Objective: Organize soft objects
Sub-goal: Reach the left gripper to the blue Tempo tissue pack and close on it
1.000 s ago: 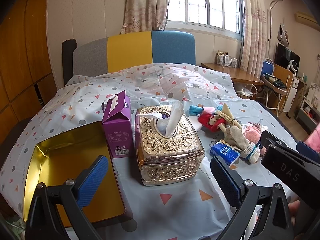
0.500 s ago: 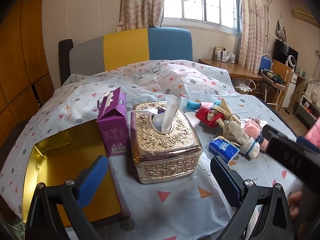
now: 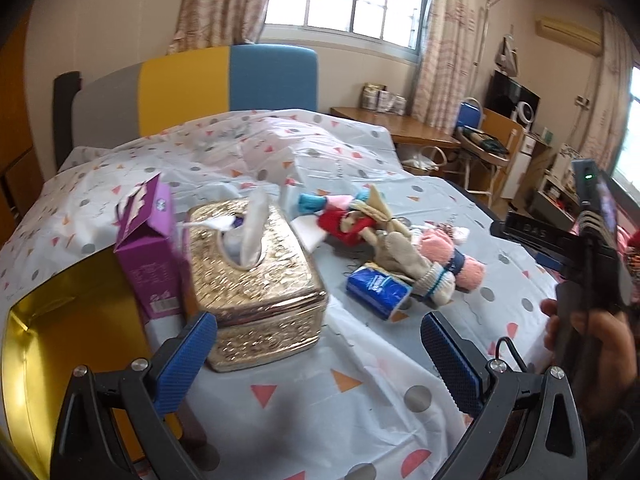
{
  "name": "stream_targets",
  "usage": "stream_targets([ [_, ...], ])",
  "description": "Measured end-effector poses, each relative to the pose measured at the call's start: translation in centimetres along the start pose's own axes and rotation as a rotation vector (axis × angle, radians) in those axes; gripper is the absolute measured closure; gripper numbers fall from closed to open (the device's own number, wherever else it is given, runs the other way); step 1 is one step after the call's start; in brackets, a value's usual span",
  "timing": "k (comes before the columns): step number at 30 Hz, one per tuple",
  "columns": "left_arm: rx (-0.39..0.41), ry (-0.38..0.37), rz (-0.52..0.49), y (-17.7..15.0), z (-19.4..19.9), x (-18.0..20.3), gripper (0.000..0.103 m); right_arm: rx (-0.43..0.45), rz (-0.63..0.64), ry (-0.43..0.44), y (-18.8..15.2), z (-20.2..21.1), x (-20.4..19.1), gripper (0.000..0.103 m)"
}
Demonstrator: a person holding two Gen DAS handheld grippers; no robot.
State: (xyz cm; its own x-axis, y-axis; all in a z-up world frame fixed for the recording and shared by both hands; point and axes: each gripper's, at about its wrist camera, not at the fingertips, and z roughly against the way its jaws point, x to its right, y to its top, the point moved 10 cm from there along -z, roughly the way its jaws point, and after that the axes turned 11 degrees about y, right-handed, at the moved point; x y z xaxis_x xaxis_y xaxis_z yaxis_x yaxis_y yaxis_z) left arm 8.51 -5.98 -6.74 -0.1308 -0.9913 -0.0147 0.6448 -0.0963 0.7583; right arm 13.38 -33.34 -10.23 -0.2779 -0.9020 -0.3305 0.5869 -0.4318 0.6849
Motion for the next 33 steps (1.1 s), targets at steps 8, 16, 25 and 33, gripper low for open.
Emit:
stream_targets([
  [8, -0.088, -0.071, -0.126, 1.3, -1.8, 4.3, 0.003, -0.053, -0.176, 0.021, -0.6, -2.2, 4.4, 0.004],
  [16, -0.247, -0.1, -0.252, 0.7, -7.6, 10.4, 0.023, -0.031, -0.273, 0.071, -0.4, -1.7, 5.5, 0.004],
  [25, -0.472, -0.029, -0.147, -1.1, -16.1, 12.7, 0.025, -0.028, -0.3, 0.113, 0.0, -2.0, 5.4, 0.004],
  [33, -0.56, 0.079, -0.077, -1.5, -20.4, 11.9, 0.026, -0.045, -0.321, 0.15, -0.2, -2.1, 5.2, 0.004],
])
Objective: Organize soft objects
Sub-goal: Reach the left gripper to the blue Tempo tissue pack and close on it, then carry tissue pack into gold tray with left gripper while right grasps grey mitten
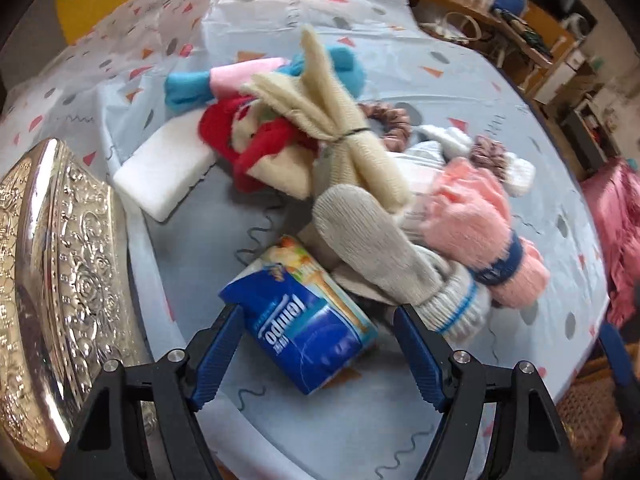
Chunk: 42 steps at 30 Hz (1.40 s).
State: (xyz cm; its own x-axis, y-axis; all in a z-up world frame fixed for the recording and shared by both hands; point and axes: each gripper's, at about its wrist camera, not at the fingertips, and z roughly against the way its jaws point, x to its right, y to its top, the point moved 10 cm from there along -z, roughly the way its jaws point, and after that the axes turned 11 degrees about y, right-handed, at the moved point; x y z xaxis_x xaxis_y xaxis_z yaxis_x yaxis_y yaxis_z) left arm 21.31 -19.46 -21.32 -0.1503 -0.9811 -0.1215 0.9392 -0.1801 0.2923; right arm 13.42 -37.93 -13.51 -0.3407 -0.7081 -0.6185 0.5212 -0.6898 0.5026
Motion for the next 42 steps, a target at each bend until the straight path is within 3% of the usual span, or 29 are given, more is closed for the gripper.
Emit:
stream_targets([
  [4, 0.01, 0.028, -0.002, 0.7, -0.9, -0.3, 0.026, -0.009, -0.009, 0.009, -0.1, -0.2, 0.1, 0.004],
  [6, 0.024, 0.031, -0.028, 0.5, -1.1, -0.1, 0.033, -0.012, -0.014, 0.012, -0.1, -0.2, 0.2, 0.004],
  [13, 0.098, -0.084, -0.19, -3.4, 0.0, 1.7, 0.042, -0.019, -0.03, 0.0, -0.2, -0.5, 0.7, 0.004],
  [15, 0.084, -0.131, -0.195, -4.7, 0.2, 1.7, 0.044, -0.026, -0.028, -0.005, -0.3, -0.6, 0.7, 0.004],
  [18, 0.07, -0.142, -0.178, -5.0, -0.2, 1.2, 0.044, -0.046, -0.015, -0.006, -0.7, -1.0, 0.6, 0.004],
  [22, 0.069, -0.14, -0.145, -3.7, -0.4, 0.8, 0.034, -0.085, 0.002, -0.01, -1.5, -1.7, 0.4, 0.004],
  [24, 0.072, -0.127, -0.152, -2.8, -0.8, 1.1, 0.035, -0.097, 0.017, -0.017, -1.7, -2.0, 0.2, 0.004],
  [26, 0.092, -0.097, -0.187, -2.1, -0.9, 1.7, 0.05, -0.107, 0.032, -0.02, -1.9, -2.2, 0.0, 0.004],
  [30, 0.13, -0.088, -0.208, -1.5, -0.5, 2.4, 0.051, -0.139, 0.043, -0.015, -2.4, -2.8, -0.2, 0.004],
  [35, 0.151, -0.092, -0.191, -4.9, 1.5, -0.9, 0.051, -0.182, 0.067, -0.005, -3.2, -3.7, -0.7, 0.007],
  [37, 0.163, -0.096, -0.188, -4.6, 1.3, -0.7, 0.051, -0.216, 0.084, 0.002, -3.8, -4.3, -1.1, 0.01],
  [42, 0.195, -0.122, -0.192, -6.5, 3.9, -2.5, 0.051, -0.298, 0.205, -0.01, -5.7, -5.9, -2.9, 0.01],
])
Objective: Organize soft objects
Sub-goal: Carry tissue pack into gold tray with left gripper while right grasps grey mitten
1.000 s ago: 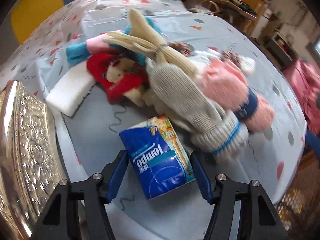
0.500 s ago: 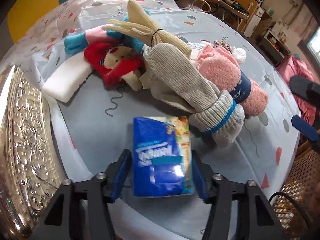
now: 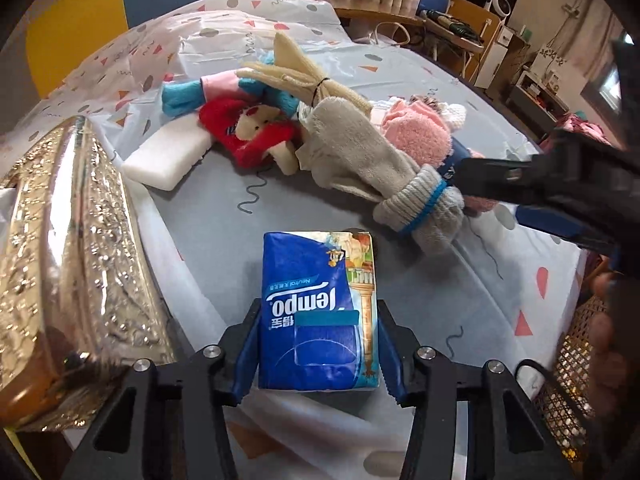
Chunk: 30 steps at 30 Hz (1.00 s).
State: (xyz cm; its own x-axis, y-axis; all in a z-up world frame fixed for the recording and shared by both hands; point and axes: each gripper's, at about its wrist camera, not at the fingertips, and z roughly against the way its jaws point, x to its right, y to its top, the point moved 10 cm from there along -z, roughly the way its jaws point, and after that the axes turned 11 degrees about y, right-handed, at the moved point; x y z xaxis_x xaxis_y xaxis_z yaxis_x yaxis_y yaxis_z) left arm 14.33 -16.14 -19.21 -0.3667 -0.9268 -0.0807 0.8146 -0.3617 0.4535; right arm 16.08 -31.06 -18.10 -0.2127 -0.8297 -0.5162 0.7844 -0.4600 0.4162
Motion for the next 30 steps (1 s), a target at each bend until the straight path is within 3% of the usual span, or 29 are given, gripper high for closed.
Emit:
stream_targets([
  [7, 0.083, 0.007, -0.031, -1.0, 3.4, -0.6, 0.051, -0.139, 0.166, -0.071, -0.7, -4.0, -1.8, 0.01],
  [8, 0.084, 0.001, -0.028, -1.1, 3.7, -0.8, 0.051, -0.165, 0.184, -0.082, -1.1, -4.6, -1.7, 0.02],
  [9, 0.086, -0.001, -0.024, -1.3, 3.9, -0.9, 0.051, -0.183, 0.194, -0.093, -1.4, -5.0, -1.6, 0.042],
  [14, 0.105, -0.02, 0.007, -2.0, 5.7, -1.2, 0.051, -0.173, 0.185, -0.086, -1.7, -4.8, -1.1, 0.053],
  [20, 0.163, -0.036, 0.03, 0.7, 8.5, -1.9, 0.051, -0.189, 0.169, -0.075, -1.7, -4.8, -0.6, 0.054],
  [24, 0.206, -0.03, 0.078, 4.3, 9.7, -2.7, 0.051, -0.187, 0.191, -0.081, -1.6, -4.8, -0.8, 0.058],
  [30, 0.255, 0.027, 0.221, 10.1, 10.7, -8.4, 0.051, -0.2, 0.279, -0.112, -2.4, -5.2, -1.6, 0.059],
])
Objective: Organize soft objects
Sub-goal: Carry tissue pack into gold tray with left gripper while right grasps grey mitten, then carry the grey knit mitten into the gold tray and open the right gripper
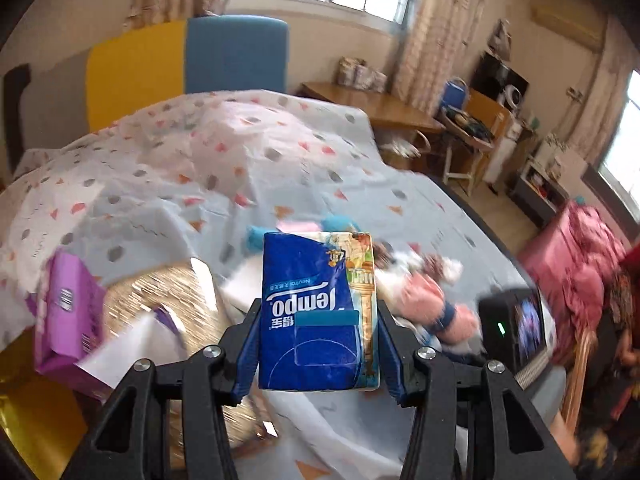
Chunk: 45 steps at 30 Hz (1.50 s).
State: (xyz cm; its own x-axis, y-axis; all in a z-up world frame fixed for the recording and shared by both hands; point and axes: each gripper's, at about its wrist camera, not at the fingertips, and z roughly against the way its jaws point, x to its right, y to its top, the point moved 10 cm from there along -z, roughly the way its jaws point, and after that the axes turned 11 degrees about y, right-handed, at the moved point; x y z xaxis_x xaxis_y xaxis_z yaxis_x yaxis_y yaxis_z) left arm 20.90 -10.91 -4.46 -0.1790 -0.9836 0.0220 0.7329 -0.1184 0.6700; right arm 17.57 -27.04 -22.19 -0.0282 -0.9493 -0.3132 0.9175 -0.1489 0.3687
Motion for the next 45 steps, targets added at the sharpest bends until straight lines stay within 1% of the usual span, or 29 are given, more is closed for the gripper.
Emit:
stream_targets([
  [2, 0.028, 0.039, 0.049, 1.8, 0.5, -3.2, 0.051, -0.004, 0.003, 0.002, 0.0, -0.1, 0.0, 0.059],
  [5, 0.066, 0.101, 0.11, 3.2, 1.1, -7.9, 0.051, -0.007, -0.002, 0.007, -0.1, -0.1, 0.1, 0.059],
  [7, 0.088, 0.152, 0.16, 3.4, 1.8, -12.1, 0.051, -0.01, -0.019, 0.017, 0.0, -0.1, 0.2, 0.059],
  [9, 0.095, 0.189, 0.213, 2.9, 2.4, -15.9, 0.051, -0.009, -0.038, 0.029, 0.2, -0.1, 0.3, 0.059],
  [10, 0.094, 0.215, 0.254, 2.4, 2.8, -18.5, 0.051, -0.007, -0.04, 0.03, 0.2, -0.1, 0.4, 0.059],
  [14, 0.079, 0.293, 0.366, -1.2, 3.8, -25.8, 0.051, -0.001, -0.029, 0.017, 0.5, -0.1, 0.7, 0.059],
  [15, 0.066, 0.309, 0.385, -2.3, 3.7, -27.2, 0.051, 0.002, -0.025, 0.014, 0.4, -0.1, 0.6, 0.059],
  [18, -0.008, 0.341, 0.446, -6.6, 2.4, -30.8, 0.051, 0.01, -0.005, -0.004, 0.1, 0.0, 0.2, 0.059],
  [22, -0.109, 0.339, 0.5, -11.6, 0.2, -32.5, 0.051, 0.017, 0.02, -0.025, 0.0, 0.0, -0.2, 0.059],
  [25, -0.159, 0.327, 0.521, -13.2, -1.5, -32.5, 0.051, 0.022, 0.035, -0.036, -0.1, 0.0, -0.4, 0.059],
  [28, -0.188, 0.321, 0.528, -13.4, -3.0, -32.3, 0.05, 0.023, 0.049, -0.046, 0.0, -0.1, -0.6, 0.059],
  [30, -0.191, 0.301, 0.512, -13.1, -3.6, -31.8, 0.045, 0.023, 0.057, -0.051, -0.1, 0.0, -0.6, 0.059],
  [31, -0.191, 0.292, 0.52, -13.0, -3.7, -31.6, 0.036, 0.022, 0.06, -0.052, -0.1, 0.0, -0.6, 0.059],
  [32, -0.182, 0.29, 0.538, -12.9, -3.6, -31.6, 0.029, 0.021, 0.061, -0.052, -0.1, 0.0, -0.6, 0.059],
  [33, -0.17, 0.299, 0.547, -12.7, -3.4, -31.7, 0.028, 0.02, 0.061, -0.05, -0.1, -0.1, -0.6, 0.059],
  [35, -0.151, 0.324, 0.532, -12.6, -2.8, -31.6, 0.027, 0.018, 0.057, -0.044, 0.0, -0.2, -0.5, 0.059],
  [38, -0.144, 0.328, 0.514, -13.0, -1.8, -30.9, 0.027, 0.018, 0.05, -0.036, 0.1, -0.2, -0.3, 0.059],
  [40, -0.125, 0.34, 0.497, -13.3, -0.9, -30.4, 0.027, 0.021, 0.052, -0.035, 0.3, 0.0, 0.0, 0.06],
  [42, -0.106, 0.339, 0.485, -13.7, 0.0, -29.8, 0.027, 0.024, 0.049, -0.024, 0.3, 0.3, 0.1, 0.063],
  [45, -0.1, 0.326, 0.476, -14.5, 1.0, -28.9, 0.027, 0.034, 0.038, 0.015, 0.1, 0.9, -0.3, 0.067],
])
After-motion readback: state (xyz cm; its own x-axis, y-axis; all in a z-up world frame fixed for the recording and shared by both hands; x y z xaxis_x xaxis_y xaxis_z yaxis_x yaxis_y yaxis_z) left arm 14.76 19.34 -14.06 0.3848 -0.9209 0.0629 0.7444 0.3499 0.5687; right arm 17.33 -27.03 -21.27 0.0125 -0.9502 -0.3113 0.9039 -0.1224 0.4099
